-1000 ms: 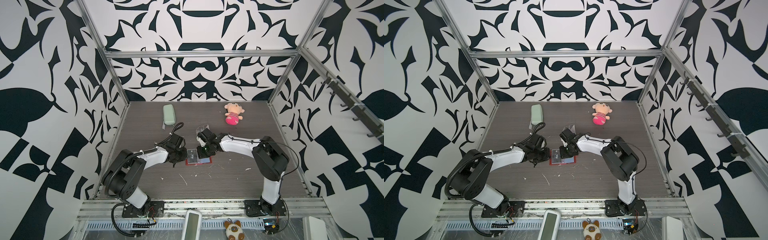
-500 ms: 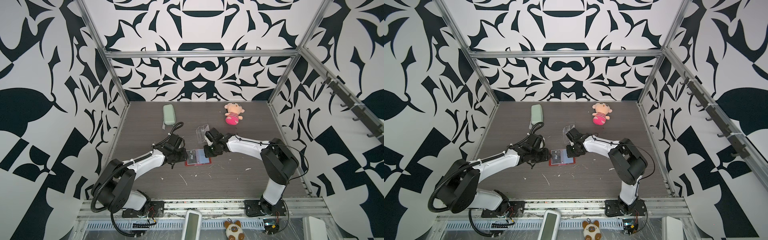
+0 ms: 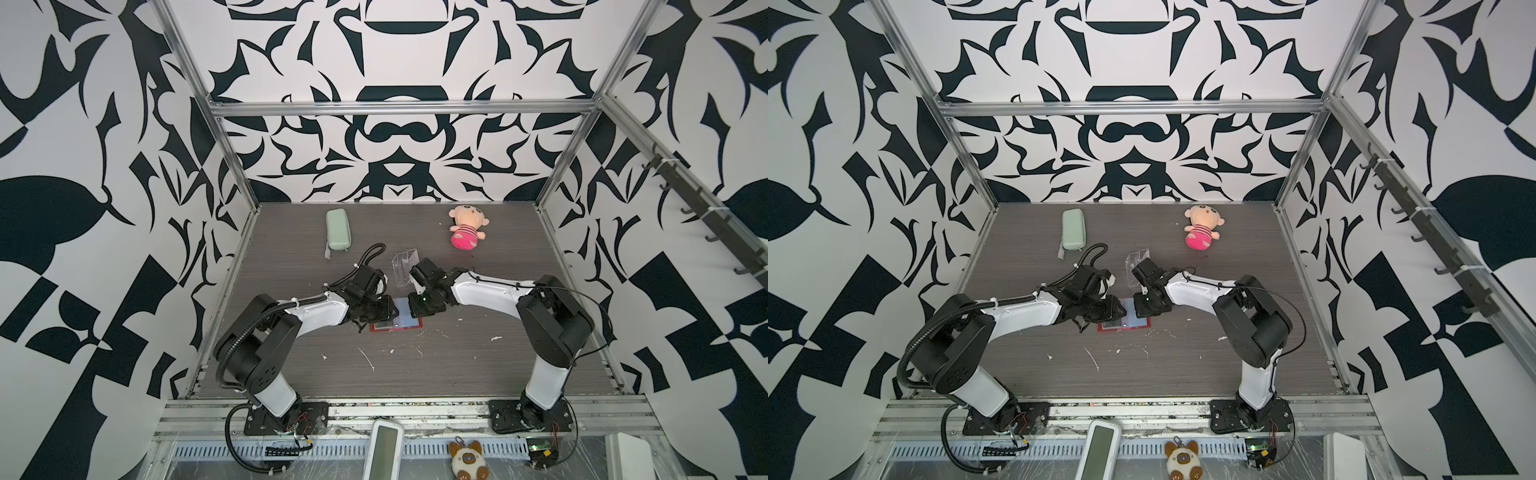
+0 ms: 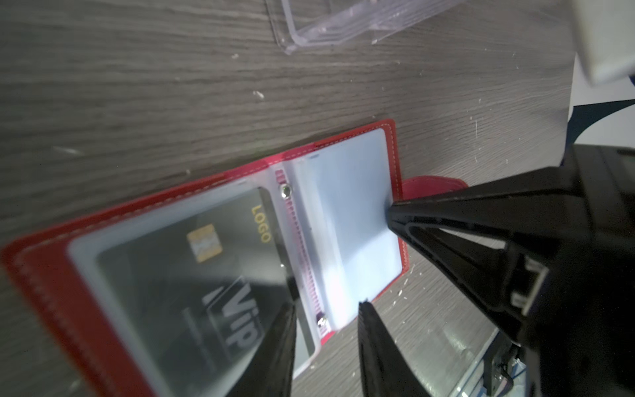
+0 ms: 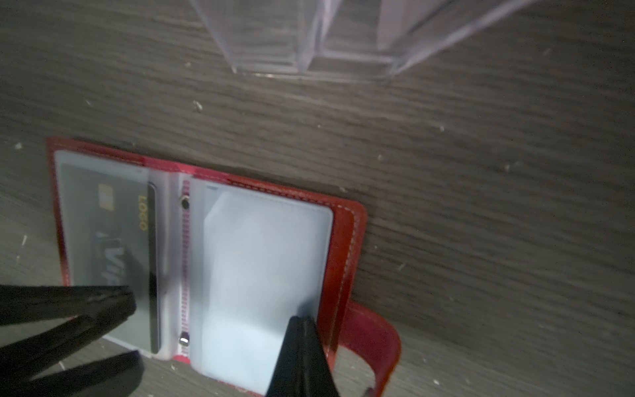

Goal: Put the credit cards into the card holder

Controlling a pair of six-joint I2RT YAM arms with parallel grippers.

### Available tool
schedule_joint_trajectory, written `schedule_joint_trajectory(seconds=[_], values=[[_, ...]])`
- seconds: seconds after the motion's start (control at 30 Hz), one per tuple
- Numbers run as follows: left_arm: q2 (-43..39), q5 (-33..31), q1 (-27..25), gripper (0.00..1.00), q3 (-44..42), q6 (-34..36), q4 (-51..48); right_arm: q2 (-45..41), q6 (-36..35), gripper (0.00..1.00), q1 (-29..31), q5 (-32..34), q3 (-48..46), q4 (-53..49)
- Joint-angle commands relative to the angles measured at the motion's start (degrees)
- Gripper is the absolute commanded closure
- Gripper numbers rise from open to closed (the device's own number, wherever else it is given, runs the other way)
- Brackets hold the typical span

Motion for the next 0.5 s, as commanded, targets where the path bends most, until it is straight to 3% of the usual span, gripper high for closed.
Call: schedule_joint_trajectory(seconds=[0.0, 0.47], values=[[2.32, 3.44, -0.17, 0.68, 1.5, -0.8, 4.36, 0.58, -0.76, 1.0, 0.2, 0.2, -0.66, -0.3], [7.29, 3.95, -0.17, 0.78, 2.63, -2.36, 6.48, 0.87, -0.58, 1.0, 0.27, -0.46, -1.3, 0.33]])
